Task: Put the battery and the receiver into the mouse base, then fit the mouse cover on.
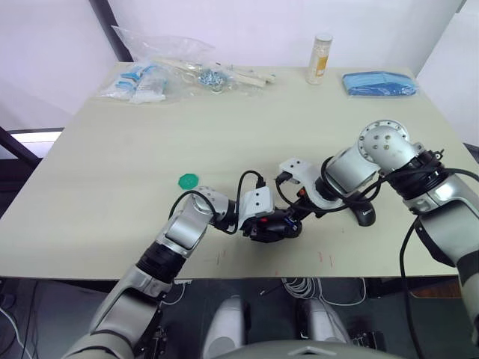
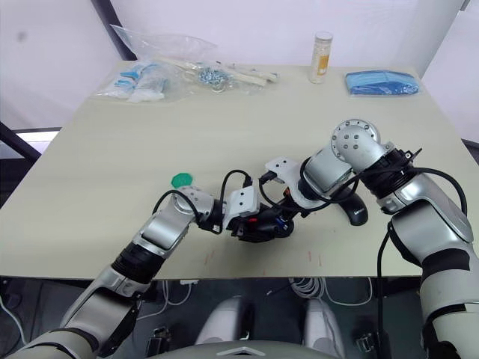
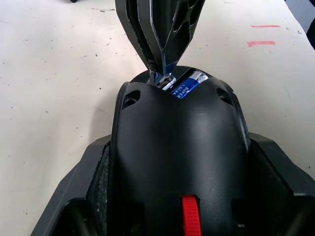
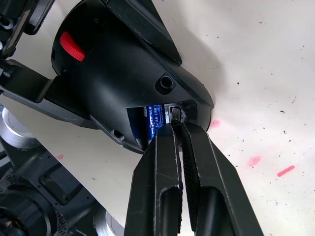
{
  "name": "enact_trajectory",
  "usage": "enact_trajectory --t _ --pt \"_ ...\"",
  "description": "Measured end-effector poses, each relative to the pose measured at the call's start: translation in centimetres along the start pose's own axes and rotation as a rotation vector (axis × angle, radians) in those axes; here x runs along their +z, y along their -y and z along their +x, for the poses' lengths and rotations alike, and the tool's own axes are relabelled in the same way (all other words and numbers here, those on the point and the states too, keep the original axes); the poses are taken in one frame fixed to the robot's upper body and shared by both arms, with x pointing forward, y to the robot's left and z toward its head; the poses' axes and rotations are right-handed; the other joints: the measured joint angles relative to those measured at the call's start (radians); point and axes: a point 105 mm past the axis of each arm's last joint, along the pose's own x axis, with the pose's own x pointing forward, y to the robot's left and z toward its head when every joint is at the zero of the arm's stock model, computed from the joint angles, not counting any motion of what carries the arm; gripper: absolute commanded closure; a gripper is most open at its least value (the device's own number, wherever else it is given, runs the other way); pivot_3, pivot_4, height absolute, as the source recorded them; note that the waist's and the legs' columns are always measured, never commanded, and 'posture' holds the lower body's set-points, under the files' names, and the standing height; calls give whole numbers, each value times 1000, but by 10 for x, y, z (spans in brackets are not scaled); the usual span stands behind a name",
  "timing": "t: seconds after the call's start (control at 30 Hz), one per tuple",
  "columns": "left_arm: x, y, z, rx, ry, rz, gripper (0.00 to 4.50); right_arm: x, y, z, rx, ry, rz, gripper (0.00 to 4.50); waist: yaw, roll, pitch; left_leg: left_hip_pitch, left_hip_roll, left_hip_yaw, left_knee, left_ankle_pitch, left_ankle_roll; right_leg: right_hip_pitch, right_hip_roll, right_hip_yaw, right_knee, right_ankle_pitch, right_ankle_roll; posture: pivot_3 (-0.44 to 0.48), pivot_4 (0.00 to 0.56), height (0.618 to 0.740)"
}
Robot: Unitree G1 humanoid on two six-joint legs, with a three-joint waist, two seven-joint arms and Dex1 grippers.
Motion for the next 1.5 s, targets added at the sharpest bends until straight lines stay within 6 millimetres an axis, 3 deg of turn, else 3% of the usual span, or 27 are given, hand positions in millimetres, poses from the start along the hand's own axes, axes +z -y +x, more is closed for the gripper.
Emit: enact_trajectory --t 1.5 --pt "2 1 2 -1 15 11 1573 3 -3 -2 -15 -84 6 4500 -6 6 2 -4 -2 -2 -3 0 0 1 -5 -6 -9 0 1 0 150 740"
